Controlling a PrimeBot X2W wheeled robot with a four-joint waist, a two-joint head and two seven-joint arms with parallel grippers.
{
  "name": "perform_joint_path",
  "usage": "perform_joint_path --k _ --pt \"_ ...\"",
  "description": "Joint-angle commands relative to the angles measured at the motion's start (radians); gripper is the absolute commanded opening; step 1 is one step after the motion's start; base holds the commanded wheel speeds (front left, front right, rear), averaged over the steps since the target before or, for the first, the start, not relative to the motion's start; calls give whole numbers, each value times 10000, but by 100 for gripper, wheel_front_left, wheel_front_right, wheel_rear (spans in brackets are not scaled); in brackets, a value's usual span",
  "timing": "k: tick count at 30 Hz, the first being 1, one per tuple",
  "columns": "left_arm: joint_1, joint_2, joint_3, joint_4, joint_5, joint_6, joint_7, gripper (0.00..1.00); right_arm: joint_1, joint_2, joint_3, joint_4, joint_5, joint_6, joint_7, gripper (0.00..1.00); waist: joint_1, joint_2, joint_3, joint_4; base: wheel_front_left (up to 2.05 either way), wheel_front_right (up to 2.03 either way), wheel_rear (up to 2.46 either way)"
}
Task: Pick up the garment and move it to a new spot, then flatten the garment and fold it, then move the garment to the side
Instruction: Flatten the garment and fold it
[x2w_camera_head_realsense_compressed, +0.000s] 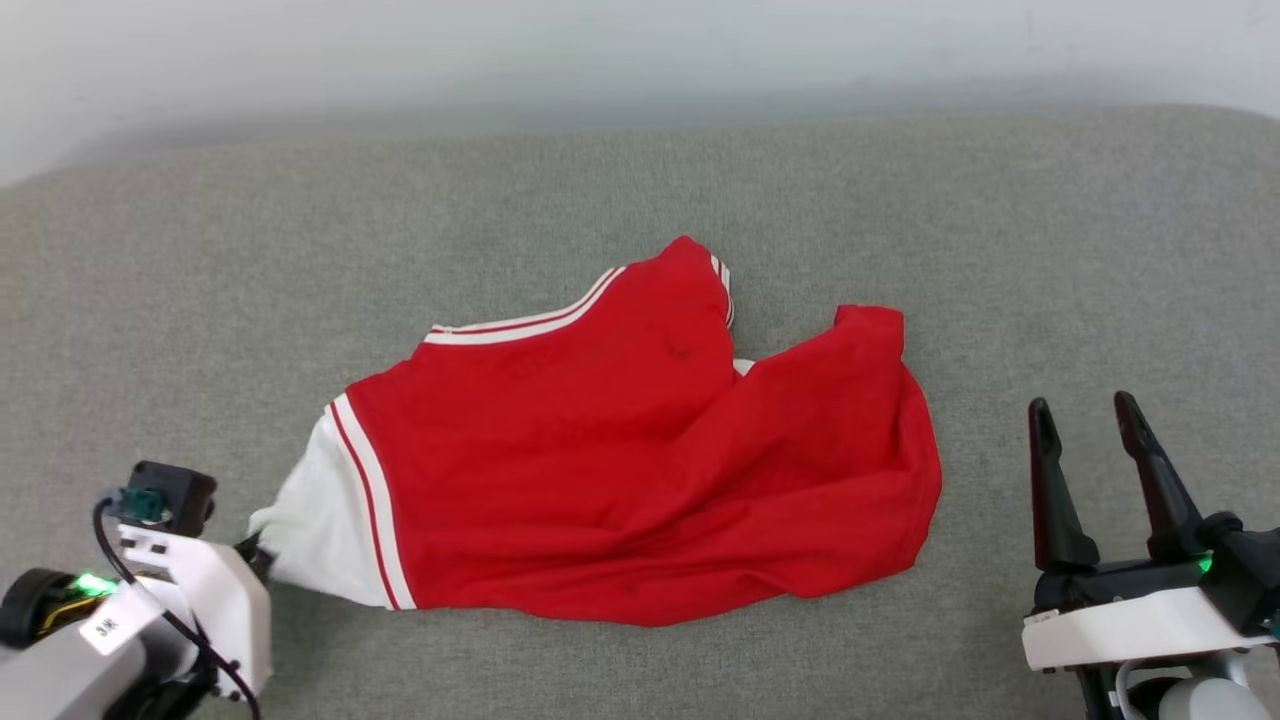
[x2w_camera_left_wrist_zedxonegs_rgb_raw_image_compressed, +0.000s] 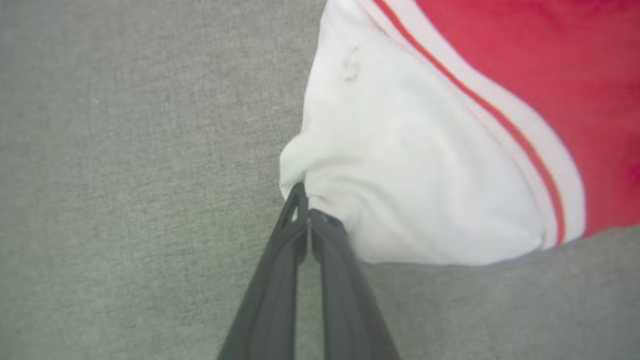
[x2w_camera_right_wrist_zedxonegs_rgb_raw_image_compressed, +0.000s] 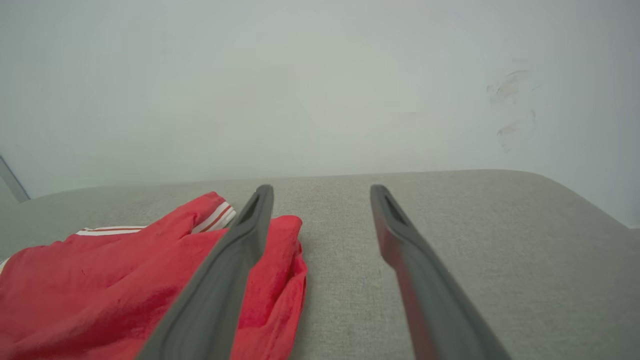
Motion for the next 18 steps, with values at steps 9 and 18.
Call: perform_joint_path --k 9,18 --pt "451 -519 431 -499 685 1265 -2250 100 -254 -26 -504 -431 -718 -7 -20 100 0 0 -1129 275 0 0 0" --pt "1107 -964 1935 -2139 2017 3510 -3067 100 -1665 -1475 -152 -487 -643 -7 -20 100 0 0 -1378 616 0 0 0"
